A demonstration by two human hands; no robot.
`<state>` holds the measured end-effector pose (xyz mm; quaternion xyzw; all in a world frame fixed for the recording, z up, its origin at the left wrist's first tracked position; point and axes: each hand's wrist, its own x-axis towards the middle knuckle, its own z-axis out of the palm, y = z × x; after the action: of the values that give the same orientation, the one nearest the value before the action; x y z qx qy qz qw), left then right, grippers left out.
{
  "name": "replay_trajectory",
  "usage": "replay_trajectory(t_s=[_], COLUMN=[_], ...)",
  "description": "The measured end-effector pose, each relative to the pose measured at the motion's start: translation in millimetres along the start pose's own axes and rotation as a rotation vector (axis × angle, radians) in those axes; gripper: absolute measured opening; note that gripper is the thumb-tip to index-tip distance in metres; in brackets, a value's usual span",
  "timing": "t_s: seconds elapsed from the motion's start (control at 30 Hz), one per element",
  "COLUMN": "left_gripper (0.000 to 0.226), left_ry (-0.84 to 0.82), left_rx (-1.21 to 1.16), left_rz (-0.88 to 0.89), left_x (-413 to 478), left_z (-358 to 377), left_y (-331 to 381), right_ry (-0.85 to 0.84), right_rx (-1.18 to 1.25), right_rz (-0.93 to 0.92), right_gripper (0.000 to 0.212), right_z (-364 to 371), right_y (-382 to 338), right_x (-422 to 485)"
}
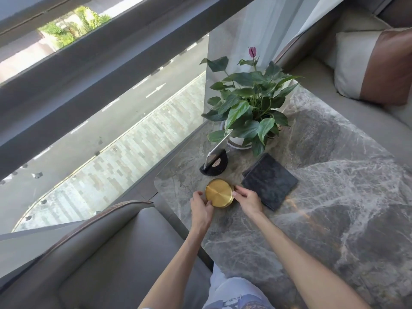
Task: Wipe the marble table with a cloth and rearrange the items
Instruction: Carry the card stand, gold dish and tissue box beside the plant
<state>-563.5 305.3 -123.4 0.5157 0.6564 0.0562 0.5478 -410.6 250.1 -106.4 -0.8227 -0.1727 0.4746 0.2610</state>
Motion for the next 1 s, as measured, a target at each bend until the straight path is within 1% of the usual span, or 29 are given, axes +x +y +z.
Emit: replay_trajectory(t_s=[0.07,0.13,0.23,0.3,0.37,0.4,0.5,0.57,0.67,0.73,0.83,0.9,0.97,1.0], left_gripper=[0.05,0.052,0.039,0.027,0.019,0.019,0.03,0.035,0.035,0.034,0.032,0.031,0.031,0.031], left_ry=[-0.001,0.023,0.12,0.139,0.063,0.005,-0.222,-0.371,-0.563,-0.658,-0.76,-0.809,-0.838,-0.839], left_rx=[0.014,0.09,0.337,0.507,0.657,0.727,0.895,0.98,1.124,1.17,1.197,1.205,1.187,1.187], left_rz=[-0.025,-0.005,0.143,0.276,0.377,0.423,0.545,0.615,0.776,0.9,1.042,1.074,1.045,1.024], left_x=[-6,-15,-38,-59,-82,-94,-134,-165,-222,-264,-334,-386,-438,-462], left_z=[-3,-7,-4,7,27,41,96,141,215,271,360,414,462,484], left_y=[4,9,21,34,45,48,57,61,58,48,32,22,10,4], right_ry=[-0.013,-0.02,-0.01,0.053,0.125,0.154,0.236,0.334,0.506,0.617,0.768,0.842,0.85,0.845], right_rx=[0.033,0.047,0.01,-0.062,-0.173,-0.23,-0.298,-0.253,-0.107,-0.027,0.046,0.087,0.146,0.187], right_rz=[-0.006,-0.043,-0.151,-0.213,-0.245,-0.255,-0.223,-0.143,0.042,0.144,0.24,0.276,0.31,0.312], right_gripper=[0.046,0.045,0.041,0.036,0.035,0.038,0.045,0.045,0.044,0.043,0.048,0.049,0.045,0.05], right_z=[-3,-9,-29,-49,-73,-86,-136,-172,-222,-256,-304,-337,-367,-381], right_y=[4,9,18,31,52,67,127,176,265,328,415,472,525,550], right_x=[-5,-11,-30,-48,-71,-83,-131,-172,-239,-283,-337,-365,-388,-398])
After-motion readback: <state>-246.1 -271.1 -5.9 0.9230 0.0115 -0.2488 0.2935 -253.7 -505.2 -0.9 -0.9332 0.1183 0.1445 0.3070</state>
